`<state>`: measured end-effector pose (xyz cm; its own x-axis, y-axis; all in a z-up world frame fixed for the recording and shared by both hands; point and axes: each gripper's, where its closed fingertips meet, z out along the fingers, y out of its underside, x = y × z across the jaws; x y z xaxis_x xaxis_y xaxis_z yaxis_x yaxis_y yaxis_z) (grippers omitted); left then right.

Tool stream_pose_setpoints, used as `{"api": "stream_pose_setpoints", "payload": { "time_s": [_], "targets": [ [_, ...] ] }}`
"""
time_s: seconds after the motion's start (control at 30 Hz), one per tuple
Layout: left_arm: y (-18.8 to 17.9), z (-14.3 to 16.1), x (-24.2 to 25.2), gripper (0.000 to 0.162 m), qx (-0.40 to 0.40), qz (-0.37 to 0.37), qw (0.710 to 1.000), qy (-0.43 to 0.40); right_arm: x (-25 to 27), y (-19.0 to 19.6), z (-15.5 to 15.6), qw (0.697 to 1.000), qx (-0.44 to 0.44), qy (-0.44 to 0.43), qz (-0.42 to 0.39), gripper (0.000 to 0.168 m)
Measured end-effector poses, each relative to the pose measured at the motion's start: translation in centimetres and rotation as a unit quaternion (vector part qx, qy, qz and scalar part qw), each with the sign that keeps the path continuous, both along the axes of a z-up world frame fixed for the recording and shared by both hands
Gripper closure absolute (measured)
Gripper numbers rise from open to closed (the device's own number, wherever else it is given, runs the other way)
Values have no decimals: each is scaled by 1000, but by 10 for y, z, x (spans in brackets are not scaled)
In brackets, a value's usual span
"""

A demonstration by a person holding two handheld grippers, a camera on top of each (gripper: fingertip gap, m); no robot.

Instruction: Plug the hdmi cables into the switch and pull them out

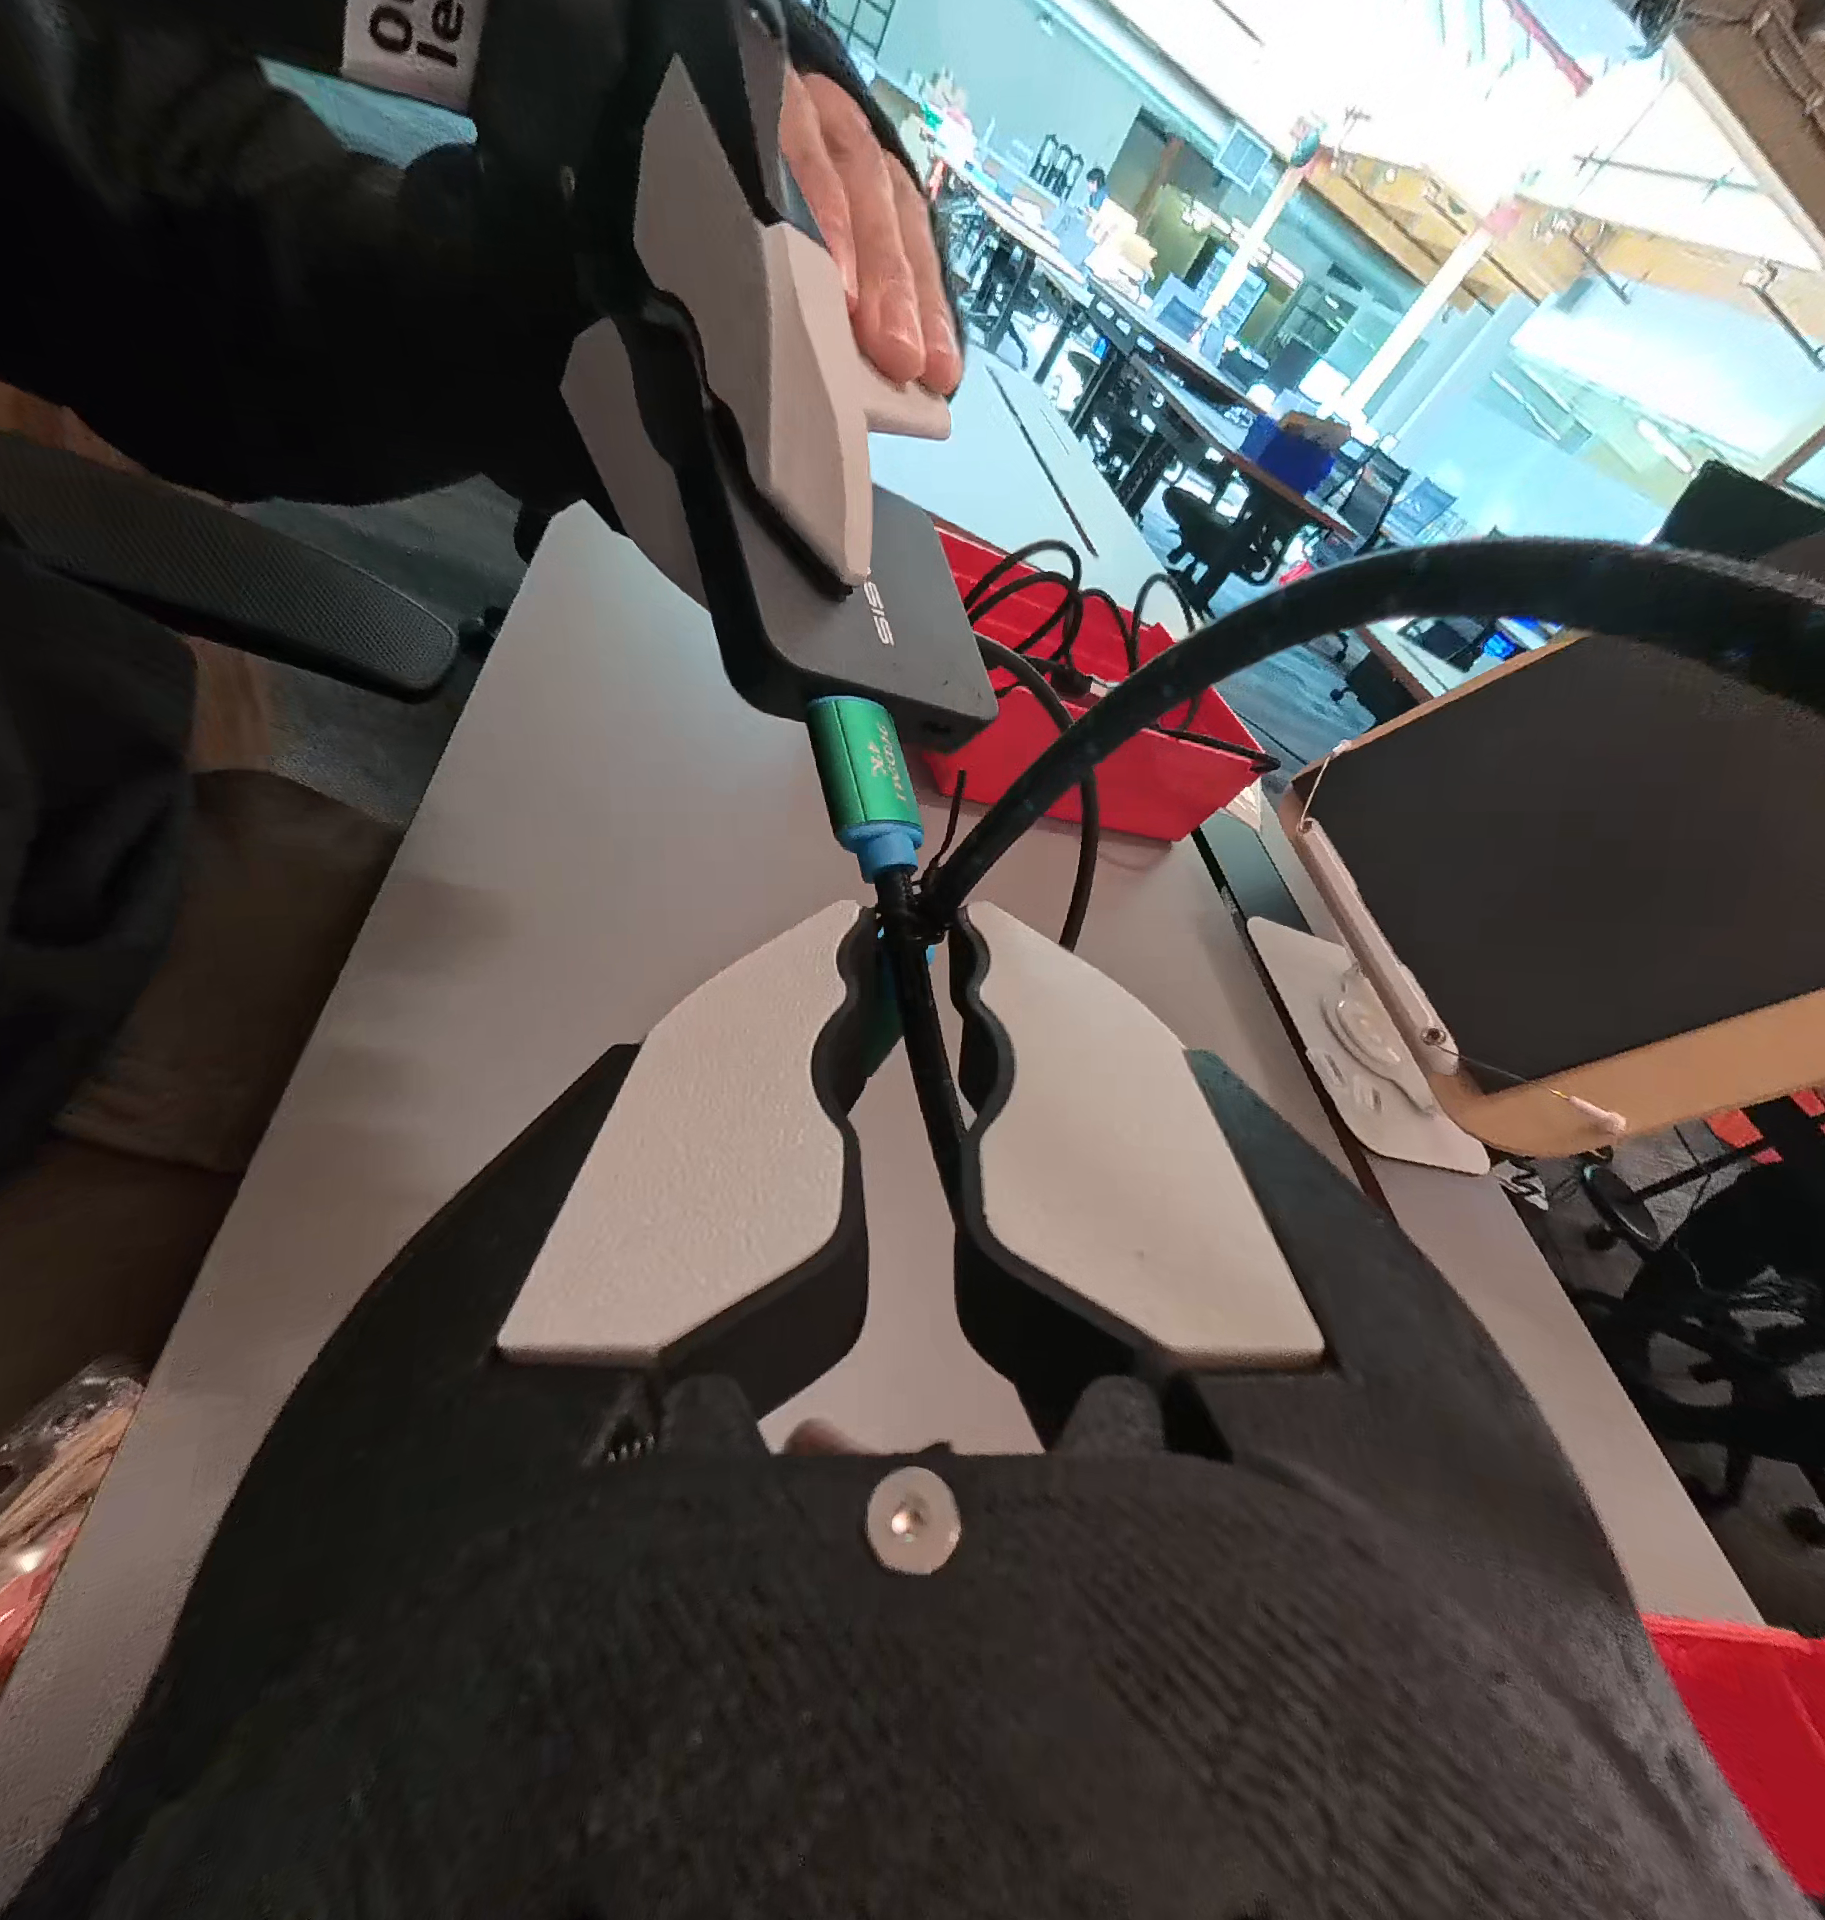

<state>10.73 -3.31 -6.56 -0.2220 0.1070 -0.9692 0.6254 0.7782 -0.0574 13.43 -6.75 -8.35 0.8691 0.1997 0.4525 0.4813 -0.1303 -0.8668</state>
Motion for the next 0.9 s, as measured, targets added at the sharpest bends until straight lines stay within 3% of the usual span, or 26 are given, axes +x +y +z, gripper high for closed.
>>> {"api": "stream_pose_setpoints", "payload": {
  "time_s": [0.1, 0.23, 0.33, 0.47, 0.53, 0.7, 0.9],
  "targets": [
    [8, 0, 7, 148, -27, 16, 999, 12, 6, 5, 0, 999, -14, -32, -23, 157],
    [25, 10, 25, 142, -125, 63, 989, 46, 20, 11, 12, 989, 1, -109, -97, 157],
    [35, 9, 37, 116, -214, 81, 965, 130, 30, 11, 16, 974, 7, -174, -144, 158],
    [48, -9, 46, 78, -301, 115, 895, 309, 35, 11, 20, 951, 14, -252, -178, 158],
    [54, -24, 46, 75, -294, 148, 862, 386, 35, 13, 19, 936, -6, -290, -197, 158],
    [61, -53, 38, 76, -237, 216, 814, 484, 28, 25, 14, 906, -49, -365, -209, 158],
    [62, -74, 37, 72, -169, 272, 802, 504, 20, 40, -1, 904, -80, -375, -188, 158]
  ]
}}
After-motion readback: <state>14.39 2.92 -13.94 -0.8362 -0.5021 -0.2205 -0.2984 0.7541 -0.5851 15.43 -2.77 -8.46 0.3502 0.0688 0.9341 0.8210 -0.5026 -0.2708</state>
